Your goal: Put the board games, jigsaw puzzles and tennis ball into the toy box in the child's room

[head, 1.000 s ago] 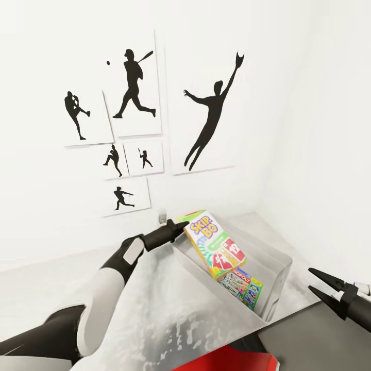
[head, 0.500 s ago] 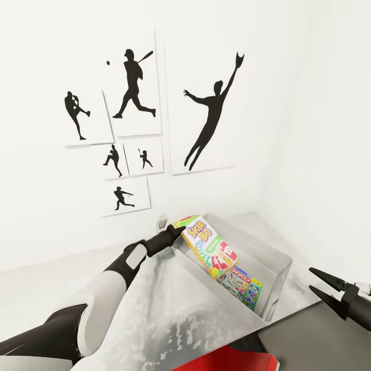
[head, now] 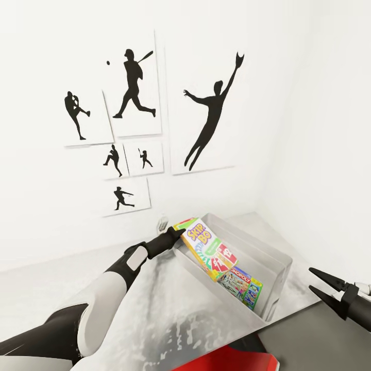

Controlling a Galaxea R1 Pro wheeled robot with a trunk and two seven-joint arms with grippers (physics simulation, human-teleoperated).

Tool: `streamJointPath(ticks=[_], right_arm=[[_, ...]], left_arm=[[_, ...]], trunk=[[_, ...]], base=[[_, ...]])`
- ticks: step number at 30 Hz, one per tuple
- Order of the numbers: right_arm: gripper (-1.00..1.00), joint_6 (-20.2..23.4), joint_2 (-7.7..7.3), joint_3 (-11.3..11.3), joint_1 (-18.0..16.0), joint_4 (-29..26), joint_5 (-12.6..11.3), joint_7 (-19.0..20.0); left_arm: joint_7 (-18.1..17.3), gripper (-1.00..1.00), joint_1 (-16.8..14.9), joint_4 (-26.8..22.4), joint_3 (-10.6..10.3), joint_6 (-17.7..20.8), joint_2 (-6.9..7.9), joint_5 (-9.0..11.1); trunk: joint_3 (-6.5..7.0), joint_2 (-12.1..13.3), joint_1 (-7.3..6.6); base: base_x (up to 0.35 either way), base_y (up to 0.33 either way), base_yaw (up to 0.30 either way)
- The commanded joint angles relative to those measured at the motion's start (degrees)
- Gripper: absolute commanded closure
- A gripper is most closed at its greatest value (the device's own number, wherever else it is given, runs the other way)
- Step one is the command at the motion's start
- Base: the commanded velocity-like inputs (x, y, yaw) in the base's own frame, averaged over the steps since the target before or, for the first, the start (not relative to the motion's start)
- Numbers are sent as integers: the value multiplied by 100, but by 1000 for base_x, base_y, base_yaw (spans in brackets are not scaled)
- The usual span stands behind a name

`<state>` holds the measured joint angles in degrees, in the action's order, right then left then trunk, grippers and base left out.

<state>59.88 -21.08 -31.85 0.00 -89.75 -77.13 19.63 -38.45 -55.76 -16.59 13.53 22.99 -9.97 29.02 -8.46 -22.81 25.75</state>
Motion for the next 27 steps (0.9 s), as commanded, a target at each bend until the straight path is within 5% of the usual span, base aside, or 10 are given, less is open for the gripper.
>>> streamJointPath(ticks=[1, 7, 14, 27], right_arm=[[-100, 12, -2, -6, 0, -4, 54, 59], [-100, 12, 3, -4, 0, -15, 50, 63], [-100, 12, 36, 10, 0, -32, 49, 178], [-100, 12, 51, 4, 0, -33, 58, 382]], left_arm=[[-14, 100, -5, -3, 17, 54, -3, 34], [-59, 100, -5, -82, 11, 195, -3, 72], [-99, 100, -5, -362, 3, 636, -3, 717], [-346, 100, -5, -415, 1, 791, -3, 833]], trunk=[[-11, -11, 4], [-11, -11, 4], [-11, -11, 4], [-11, -11, 4]], base=[[0, 0, 0], [0, 0, 0], [0, 0, 0], [0, 0, 0]])
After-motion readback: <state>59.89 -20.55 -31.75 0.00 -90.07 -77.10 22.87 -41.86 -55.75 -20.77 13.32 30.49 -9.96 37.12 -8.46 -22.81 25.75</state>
